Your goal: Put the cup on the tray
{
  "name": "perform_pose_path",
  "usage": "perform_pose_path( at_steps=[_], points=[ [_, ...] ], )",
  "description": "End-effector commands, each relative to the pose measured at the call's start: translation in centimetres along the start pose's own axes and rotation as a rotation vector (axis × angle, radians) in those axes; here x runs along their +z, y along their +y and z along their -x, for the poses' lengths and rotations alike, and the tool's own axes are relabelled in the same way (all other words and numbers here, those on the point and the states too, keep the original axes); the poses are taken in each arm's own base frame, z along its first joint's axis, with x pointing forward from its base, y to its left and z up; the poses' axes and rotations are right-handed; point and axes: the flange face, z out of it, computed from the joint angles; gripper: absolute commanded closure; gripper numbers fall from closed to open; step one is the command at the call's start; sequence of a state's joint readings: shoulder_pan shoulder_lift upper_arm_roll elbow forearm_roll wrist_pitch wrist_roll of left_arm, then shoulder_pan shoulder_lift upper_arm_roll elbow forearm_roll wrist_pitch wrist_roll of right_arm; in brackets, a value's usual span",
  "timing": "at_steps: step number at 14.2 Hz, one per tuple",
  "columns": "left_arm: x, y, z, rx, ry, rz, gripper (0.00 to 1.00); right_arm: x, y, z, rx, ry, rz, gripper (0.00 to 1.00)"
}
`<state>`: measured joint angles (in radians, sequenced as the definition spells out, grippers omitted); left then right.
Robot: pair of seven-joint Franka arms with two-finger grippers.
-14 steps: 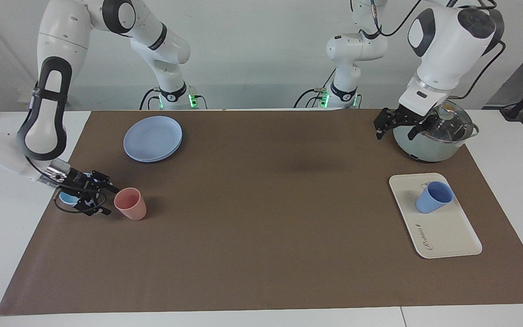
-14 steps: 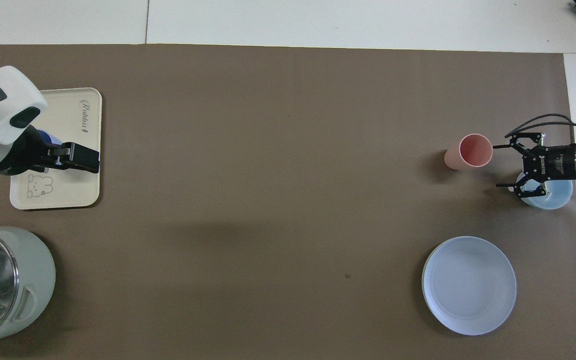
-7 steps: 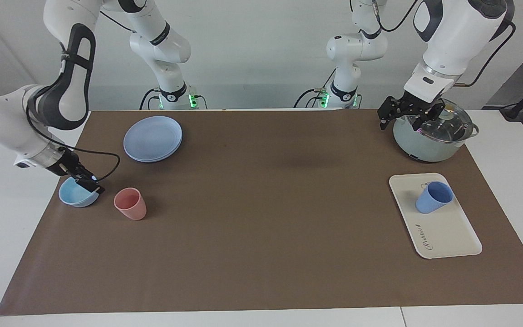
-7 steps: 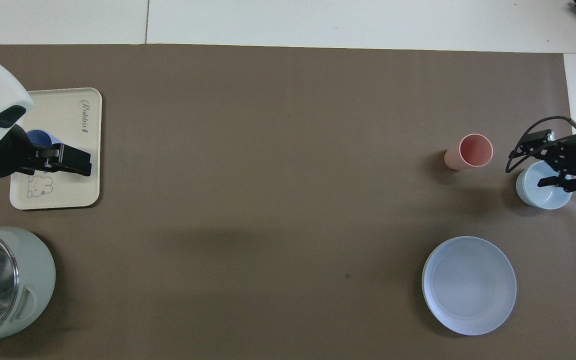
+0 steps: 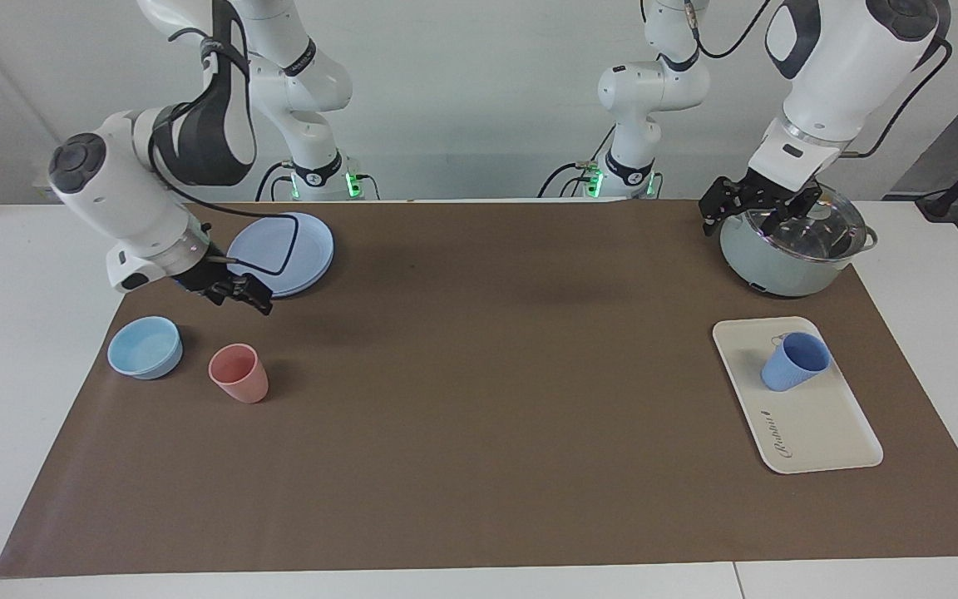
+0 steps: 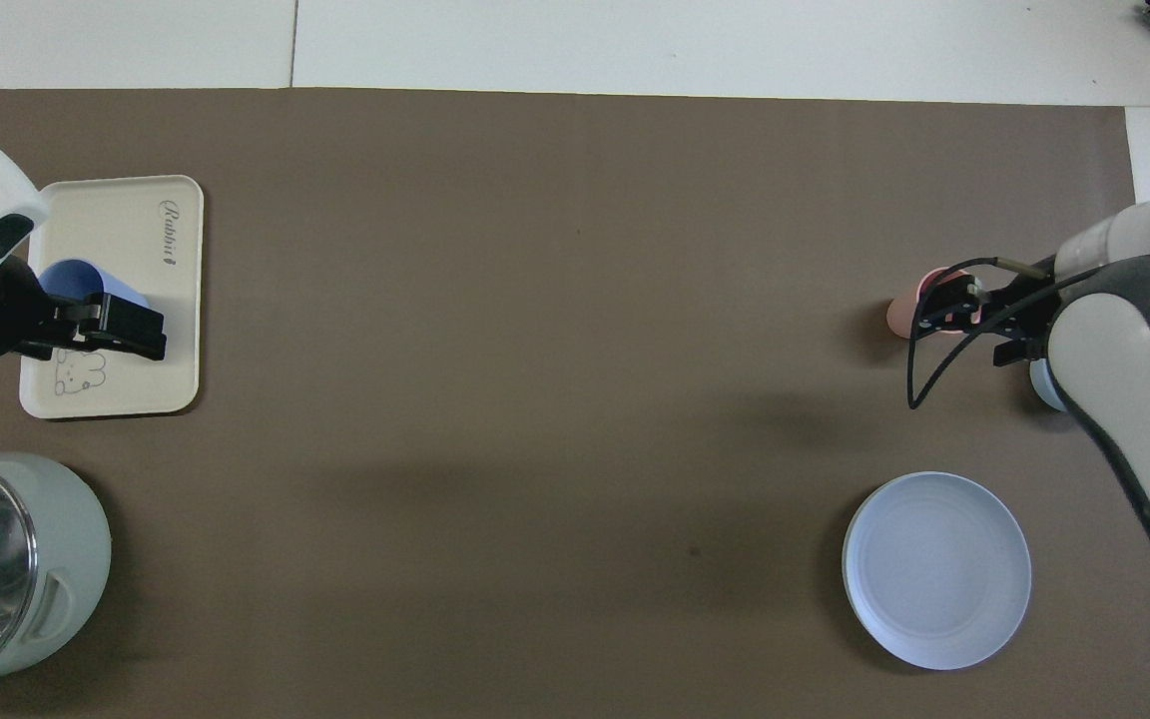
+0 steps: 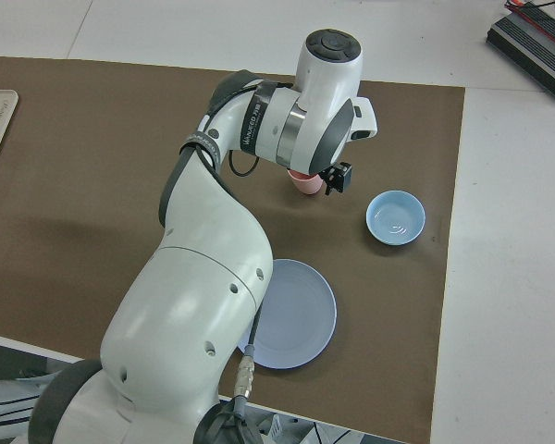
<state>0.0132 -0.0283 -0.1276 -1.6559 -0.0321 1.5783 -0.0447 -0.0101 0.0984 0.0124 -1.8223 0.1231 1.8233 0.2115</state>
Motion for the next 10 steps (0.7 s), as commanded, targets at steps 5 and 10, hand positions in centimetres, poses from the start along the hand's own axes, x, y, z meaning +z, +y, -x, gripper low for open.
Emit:
perform_pose_path(
  at_steps=[5,10],
  points=[
    [-0.2,-0.3,0.7,-0.008,0.001,-0.026,0.0,-6.1,-4.0,4.9,-0.139,0.131,0.09,0.0],
    [-0.1,-0.2,0.6,-0.007,0.0,-0.026,0.0,-12.2,-3.8,3.2,-0.133,0.208,0.071,0.0]
  ],
)
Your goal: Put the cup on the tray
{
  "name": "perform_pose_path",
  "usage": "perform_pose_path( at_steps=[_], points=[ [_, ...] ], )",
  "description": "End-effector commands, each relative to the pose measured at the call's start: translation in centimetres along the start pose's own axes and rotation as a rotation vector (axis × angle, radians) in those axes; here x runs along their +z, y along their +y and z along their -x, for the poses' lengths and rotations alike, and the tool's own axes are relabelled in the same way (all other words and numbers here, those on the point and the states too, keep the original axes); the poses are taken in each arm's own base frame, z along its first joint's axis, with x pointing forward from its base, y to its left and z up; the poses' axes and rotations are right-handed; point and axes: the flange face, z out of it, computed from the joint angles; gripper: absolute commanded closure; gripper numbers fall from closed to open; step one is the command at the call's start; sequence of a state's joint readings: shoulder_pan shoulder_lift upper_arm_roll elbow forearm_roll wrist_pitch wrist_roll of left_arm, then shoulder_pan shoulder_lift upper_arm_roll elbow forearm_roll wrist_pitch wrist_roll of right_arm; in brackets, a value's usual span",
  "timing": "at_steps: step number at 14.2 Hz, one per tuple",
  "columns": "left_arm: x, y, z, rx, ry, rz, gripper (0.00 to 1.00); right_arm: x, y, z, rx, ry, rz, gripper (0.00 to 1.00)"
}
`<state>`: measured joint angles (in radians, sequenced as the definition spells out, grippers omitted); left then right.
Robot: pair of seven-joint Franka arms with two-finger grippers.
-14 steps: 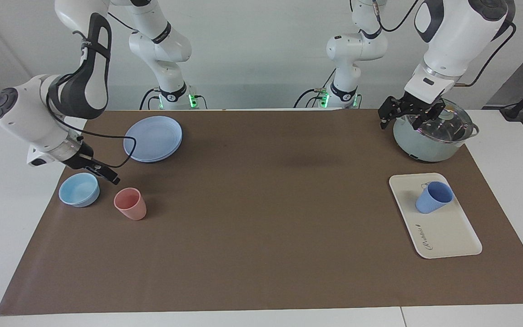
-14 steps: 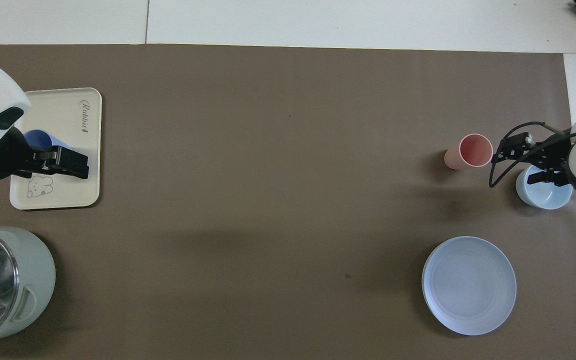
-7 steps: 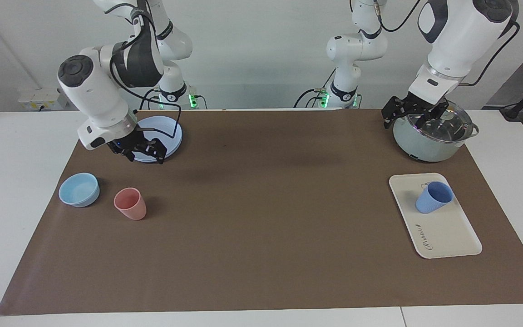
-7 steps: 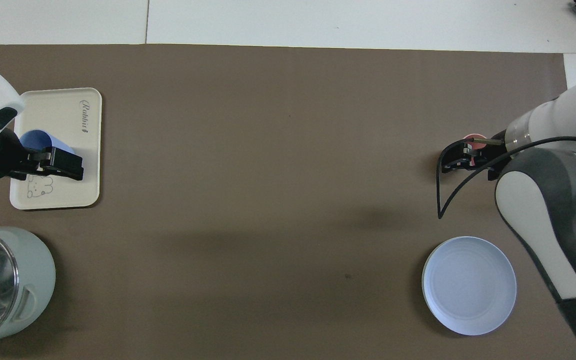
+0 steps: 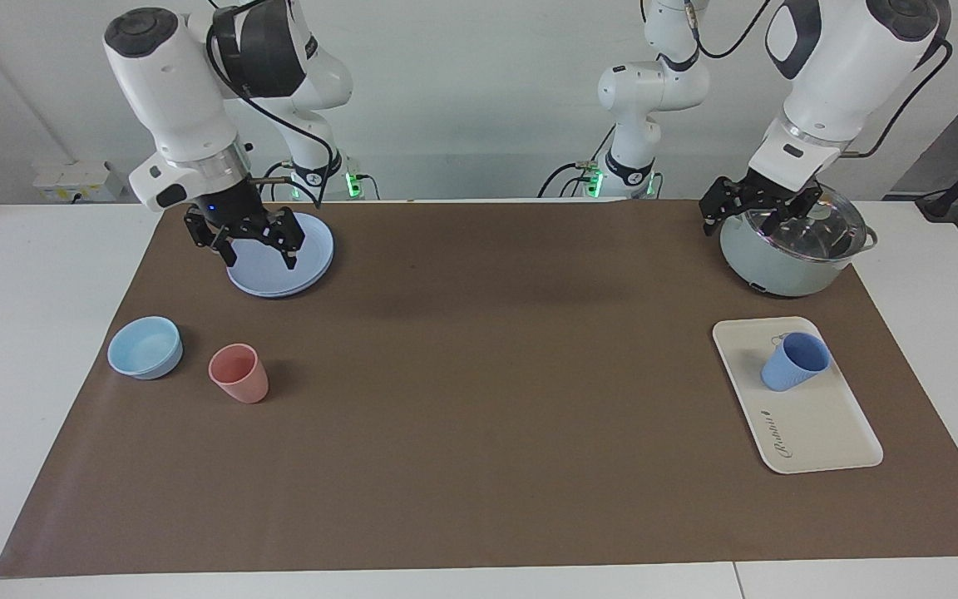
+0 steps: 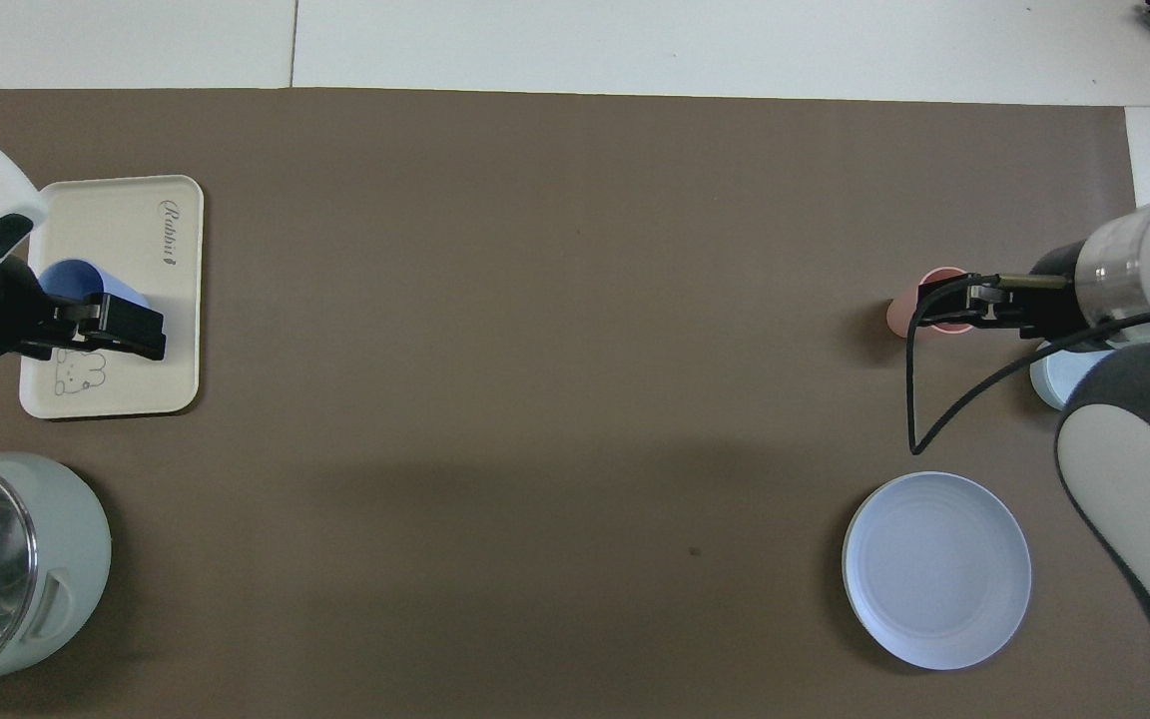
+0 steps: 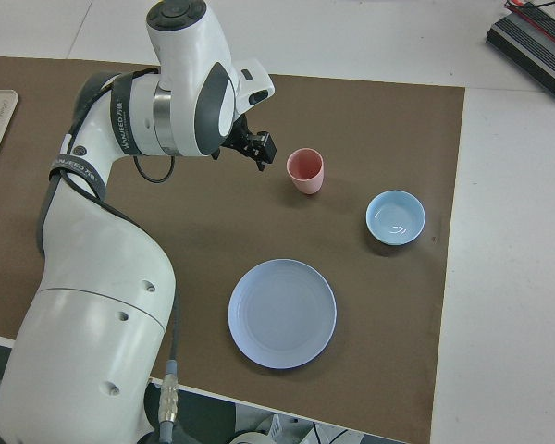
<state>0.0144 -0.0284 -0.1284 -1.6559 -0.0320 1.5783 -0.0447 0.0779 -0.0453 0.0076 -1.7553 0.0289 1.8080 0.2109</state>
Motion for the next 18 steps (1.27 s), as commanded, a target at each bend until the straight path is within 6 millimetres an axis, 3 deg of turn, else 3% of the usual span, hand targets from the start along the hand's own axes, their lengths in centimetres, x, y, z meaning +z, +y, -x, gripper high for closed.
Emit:
perform_pose_path(
  at_steps=[1,4,9,14,18],
  points=[
    [-0.2,-0.2,0.7,-0.006,0.001,-0.026,0.0,-2.2,1.1,-1.8,-0.006,-0.002,0.026,0.0],
    [-0.1,-0.2,0.6,-0.006,0.0,-0.025,0.0,-4.2,0.6,-2.7,-0.014,-0.035,0.026,0.0],
    [-0.2,-0.2,0.7,-0.006,0.001,-0.026,0.0,-3.4,-0.7,-1.6,-0.101,-0.092,0.026,0.0],
    [-0.2,-0.2,0.7,-0.006,0.001,-0.026,0.0,-5.5,-0.4,-0.7,-0.085,-0.056,0.025,0.0],
    [-0.1,-0.2,0.6,-0.006,0.0,-0.025,0.0,-4.9,-0.3,0.3,-0.072,-0.045,0.026,0.0]
  ],
)
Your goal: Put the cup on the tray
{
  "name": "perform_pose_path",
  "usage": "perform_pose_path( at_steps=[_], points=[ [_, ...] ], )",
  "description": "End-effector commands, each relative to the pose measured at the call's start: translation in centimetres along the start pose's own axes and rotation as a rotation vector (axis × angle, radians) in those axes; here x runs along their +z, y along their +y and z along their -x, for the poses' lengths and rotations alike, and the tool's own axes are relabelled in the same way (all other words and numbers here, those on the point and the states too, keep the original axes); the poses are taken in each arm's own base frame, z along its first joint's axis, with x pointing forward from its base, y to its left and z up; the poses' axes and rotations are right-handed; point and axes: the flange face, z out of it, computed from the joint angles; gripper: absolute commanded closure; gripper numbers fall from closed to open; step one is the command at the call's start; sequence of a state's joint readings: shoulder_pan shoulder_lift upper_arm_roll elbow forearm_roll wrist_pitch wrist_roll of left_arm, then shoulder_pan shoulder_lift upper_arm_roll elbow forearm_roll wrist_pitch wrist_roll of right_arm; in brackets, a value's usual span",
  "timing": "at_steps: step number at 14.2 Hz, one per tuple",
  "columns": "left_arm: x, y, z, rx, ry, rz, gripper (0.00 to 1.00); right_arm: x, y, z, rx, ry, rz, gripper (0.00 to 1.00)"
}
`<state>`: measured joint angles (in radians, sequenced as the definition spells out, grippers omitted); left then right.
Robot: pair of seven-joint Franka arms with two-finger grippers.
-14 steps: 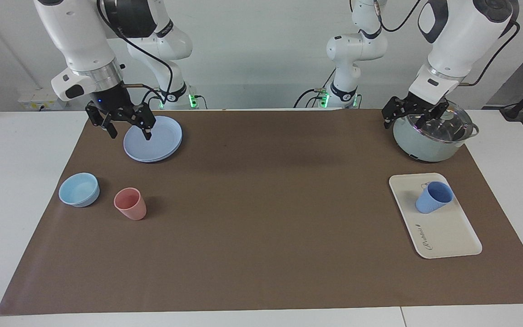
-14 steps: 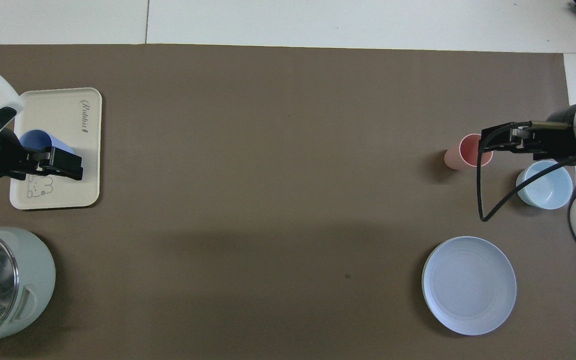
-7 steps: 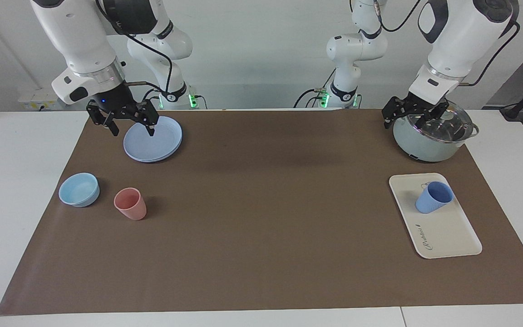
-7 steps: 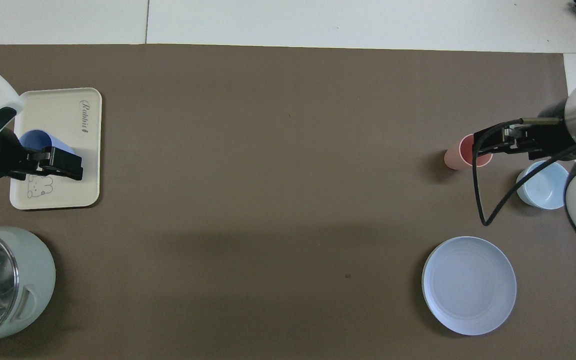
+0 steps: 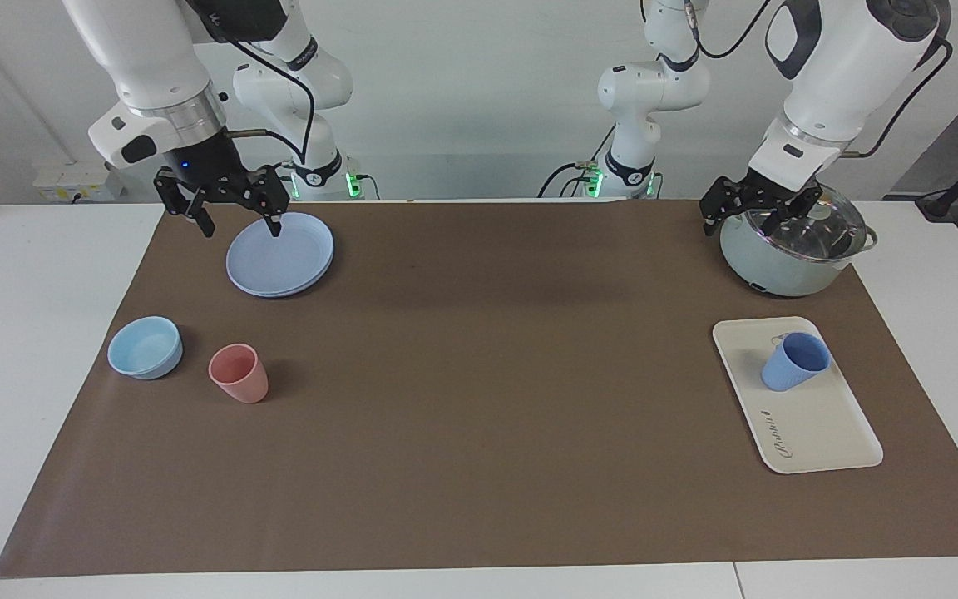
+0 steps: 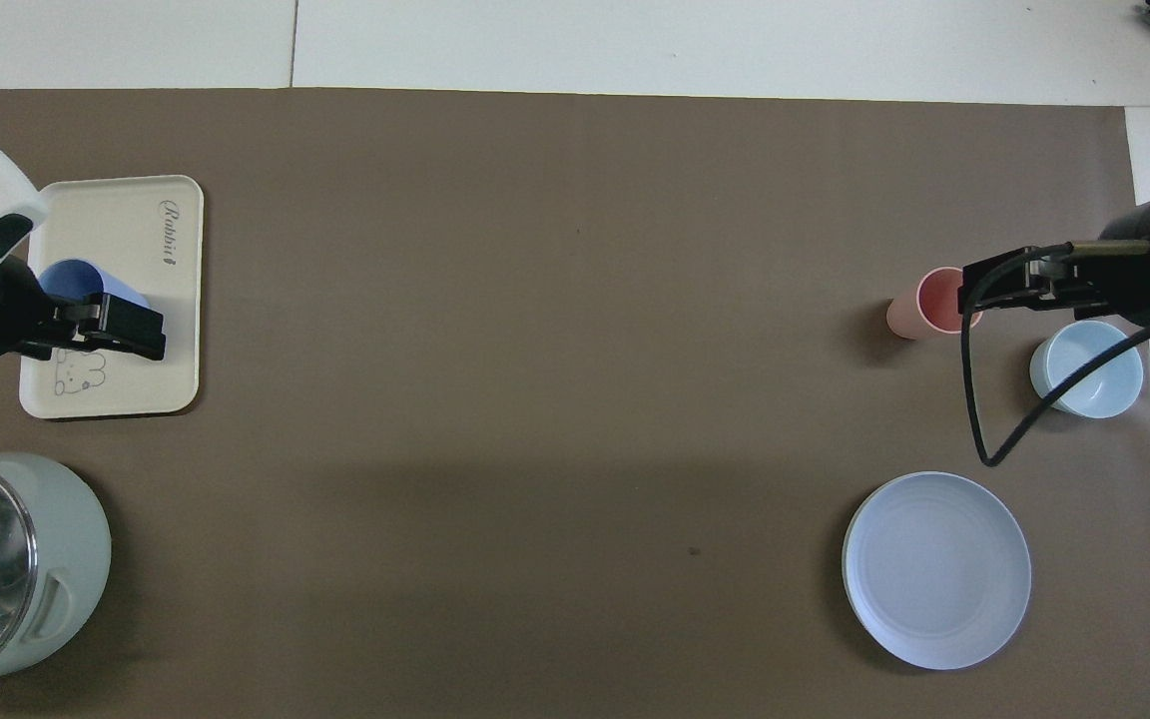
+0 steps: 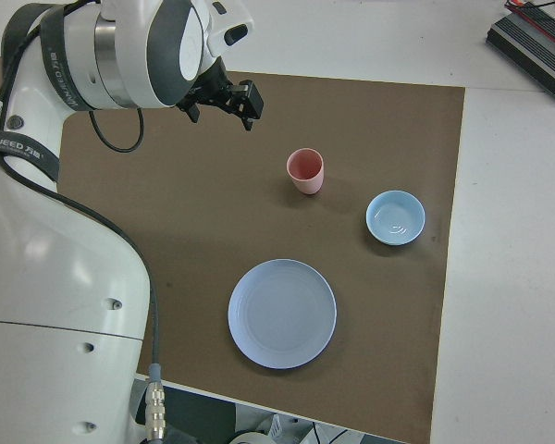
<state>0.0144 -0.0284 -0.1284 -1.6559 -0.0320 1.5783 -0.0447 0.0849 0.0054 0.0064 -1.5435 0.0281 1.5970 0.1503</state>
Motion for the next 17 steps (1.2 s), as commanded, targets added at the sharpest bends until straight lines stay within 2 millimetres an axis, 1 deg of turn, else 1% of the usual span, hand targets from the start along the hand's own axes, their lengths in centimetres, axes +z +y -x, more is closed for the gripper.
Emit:
perform_pose_path(
  at_steps=[1,9,13,17],
  points=[
    [-0.14,-0.23,0.63,-0.006,0.0,-0.025,0.0,0.53,0.29,0.9,-0.001,0.002,0.018,0.0],
    [-0.14,-0.23,0.63,-0.006,0.0,-0.025,0.0,0.62,0.12,0.95,-0.01,-0.001,0.018,0.0],
    [-0.14,-0.23,0.63,-0.006,0.0,-0.025,0.0,0.99,0.72,1.35,-0.013,-0.011,0.021,0.0],
    [-0.01,-0.06,0.68,-0.007,-0.002,-0.026,0.0,1.12,0.56,1.42,-0.014,-0.013,0.022,0.0]
  ],
)
